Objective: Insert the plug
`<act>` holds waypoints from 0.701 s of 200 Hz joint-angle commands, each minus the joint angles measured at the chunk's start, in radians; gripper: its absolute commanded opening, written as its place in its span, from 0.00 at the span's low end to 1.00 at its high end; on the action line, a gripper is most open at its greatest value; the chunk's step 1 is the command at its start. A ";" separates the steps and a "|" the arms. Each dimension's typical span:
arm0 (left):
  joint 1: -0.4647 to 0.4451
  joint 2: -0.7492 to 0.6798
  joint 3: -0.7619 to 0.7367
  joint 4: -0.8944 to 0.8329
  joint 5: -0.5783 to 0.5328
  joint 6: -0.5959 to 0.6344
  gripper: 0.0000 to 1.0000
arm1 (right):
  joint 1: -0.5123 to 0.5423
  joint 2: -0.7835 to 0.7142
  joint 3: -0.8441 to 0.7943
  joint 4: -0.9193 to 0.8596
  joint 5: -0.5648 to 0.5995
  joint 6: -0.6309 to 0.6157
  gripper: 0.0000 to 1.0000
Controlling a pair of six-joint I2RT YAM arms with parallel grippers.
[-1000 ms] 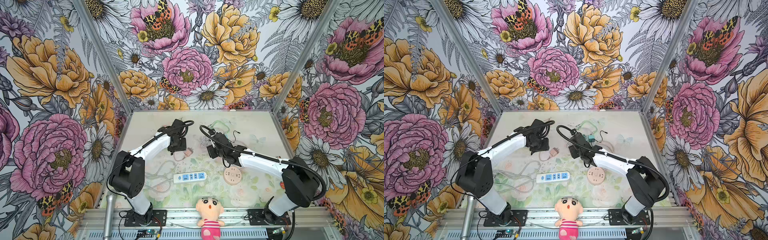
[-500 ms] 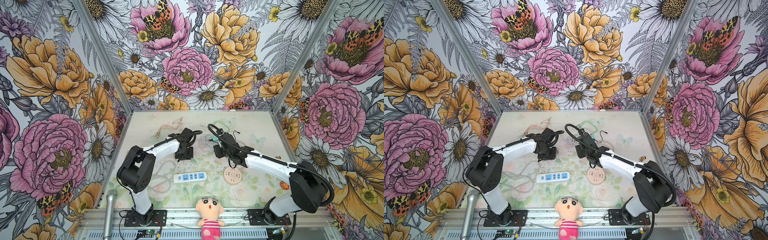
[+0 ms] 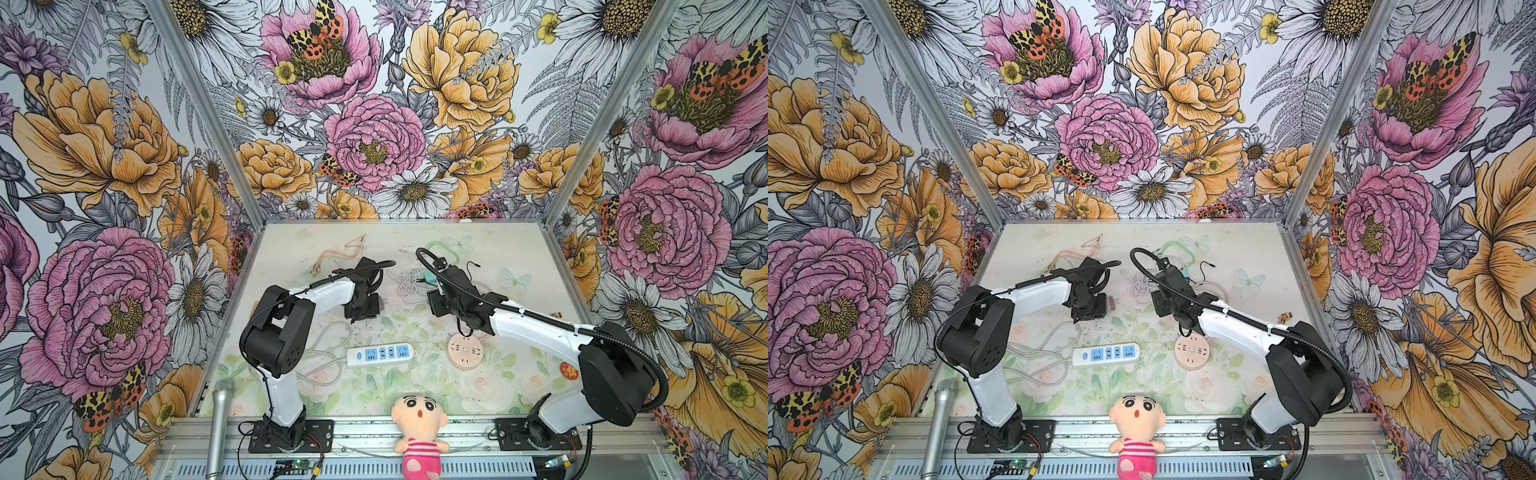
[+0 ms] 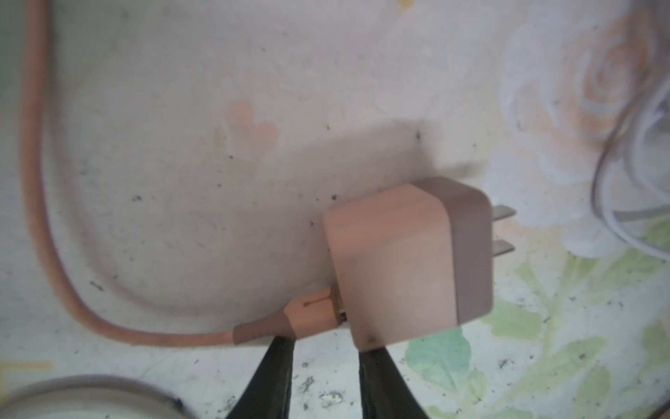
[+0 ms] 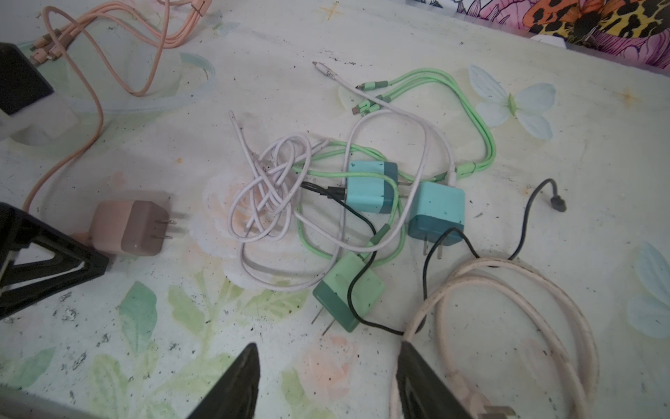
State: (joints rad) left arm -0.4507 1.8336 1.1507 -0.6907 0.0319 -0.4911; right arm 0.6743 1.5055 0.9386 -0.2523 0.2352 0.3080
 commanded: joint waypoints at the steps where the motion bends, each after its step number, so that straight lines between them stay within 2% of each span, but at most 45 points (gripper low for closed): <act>1: 0.053 0.038 -0.033 0.020 -0.072 0.000 0.33 | -0.005 0.008 -0.001 0.000 -0.006 0.029 0.61; 35: 0.106 0.079 0.034 0.021 -0.080 0.039 0.35 | -0.006 0.017 0.002 -0.001 -0.045 0.037 0.61; 56: 0.126 0.094 0.080 0.011 -0.059 0.086 0.37 | -0.003 0.032 0.017 0.000 -0.115 0.005 0.61; 98: 0.171 0.009 0.065 -0.018 0.006 0.123 0.41 | 0.042 0.163 0.151 0.009 -0.199 -0.170 0.62; 140: 0.222 -0.102 0.006 -0.018 0.127 0.140 0.41 | 0.046 0.391 0.363 0.053 -0.394 -0.333 0.63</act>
State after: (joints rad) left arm -0.2478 1.8172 1.1809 -0.7021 0.0700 -0.3847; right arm 0.7162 1.7973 1.1908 -0.2409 -0.0193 0.1116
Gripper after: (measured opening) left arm 0.410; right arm 0.625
